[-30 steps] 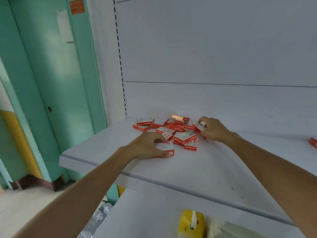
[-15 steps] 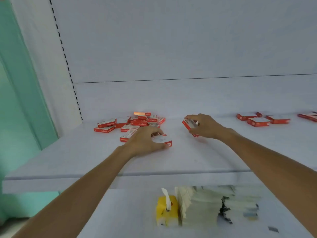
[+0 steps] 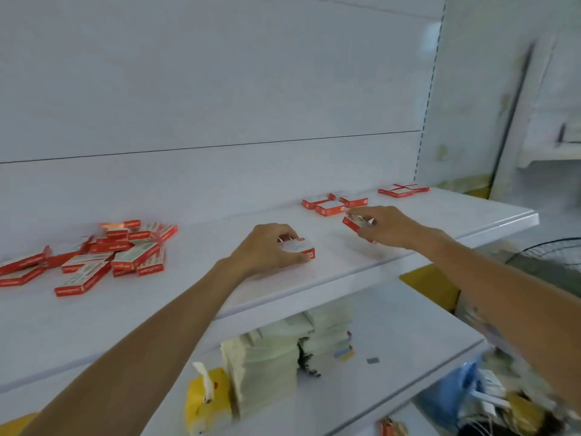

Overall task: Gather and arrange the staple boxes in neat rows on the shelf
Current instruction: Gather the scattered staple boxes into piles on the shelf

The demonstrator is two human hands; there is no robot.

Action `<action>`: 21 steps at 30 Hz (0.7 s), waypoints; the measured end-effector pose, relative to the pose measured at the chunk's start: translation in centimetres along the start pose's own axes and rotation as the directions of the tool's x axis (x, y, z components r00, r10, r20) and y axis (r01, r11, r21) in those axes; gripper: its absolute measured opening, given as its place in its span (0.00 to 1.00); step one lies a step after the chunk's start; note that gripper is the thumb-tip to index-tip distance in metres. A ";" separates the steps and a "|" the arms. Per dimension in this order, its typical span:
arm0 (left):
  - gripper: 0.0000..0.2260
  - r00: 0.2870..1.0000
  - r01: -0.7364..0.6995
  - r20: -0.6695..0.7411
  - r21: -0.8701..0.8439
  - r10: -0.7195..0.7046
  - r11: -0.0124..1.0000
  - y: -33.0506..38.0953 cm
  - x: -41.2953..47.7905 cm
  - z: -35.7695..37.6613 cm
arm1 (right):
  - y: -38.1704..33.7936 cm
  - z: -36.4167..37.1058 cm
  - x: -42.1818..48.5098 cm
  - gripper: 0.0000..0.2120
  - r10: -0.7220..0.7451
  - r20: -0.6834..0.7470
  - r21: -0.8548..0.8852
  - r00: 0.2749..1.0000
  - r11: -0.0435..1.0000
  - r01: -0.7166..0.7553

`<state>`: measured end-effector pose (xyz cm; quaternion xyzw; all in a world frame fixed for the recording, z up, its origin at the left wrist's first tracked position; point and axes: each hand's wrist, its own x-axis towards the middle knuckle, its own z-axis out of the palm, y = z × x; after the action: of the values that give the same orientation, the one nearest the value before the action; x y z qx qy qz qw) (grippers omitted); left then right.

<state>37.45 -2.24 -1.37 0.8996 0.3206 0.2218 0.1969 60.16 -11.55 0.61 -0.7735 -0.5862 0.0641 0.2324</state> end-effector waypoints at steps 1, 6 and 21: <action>0.21 1.000 -0.019 0.015 -0.003 0.019 1.000 1.0 1.1 0.9 | 1.4 -0.8 -0.2 0.24 0.020 -0.010 -0.028 1.000 0.999 -0.021; 0.21 0.995 -0.090 0.051 -0.041 0.092 0.995 6.5 6.3 5.9 | 8.8 -4.6 -0.9 0.24 0.078 -0.036 -0.095 0.996 0.992 -0.081; 0.22 0.995 -0.094 0.019 -0.049 0.095 0.994 15.3 18.3 16.0 | 25.6 -12.0 3.5 0.18 0.034 -0.036 -0.187 0.999 0.982 -0.041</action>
<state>66.11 -4.41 -2.02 0.9111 0.2701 0.2287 0.2111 88.10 -16.92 0.71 -0.8038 -0.5711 0.0004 0.1668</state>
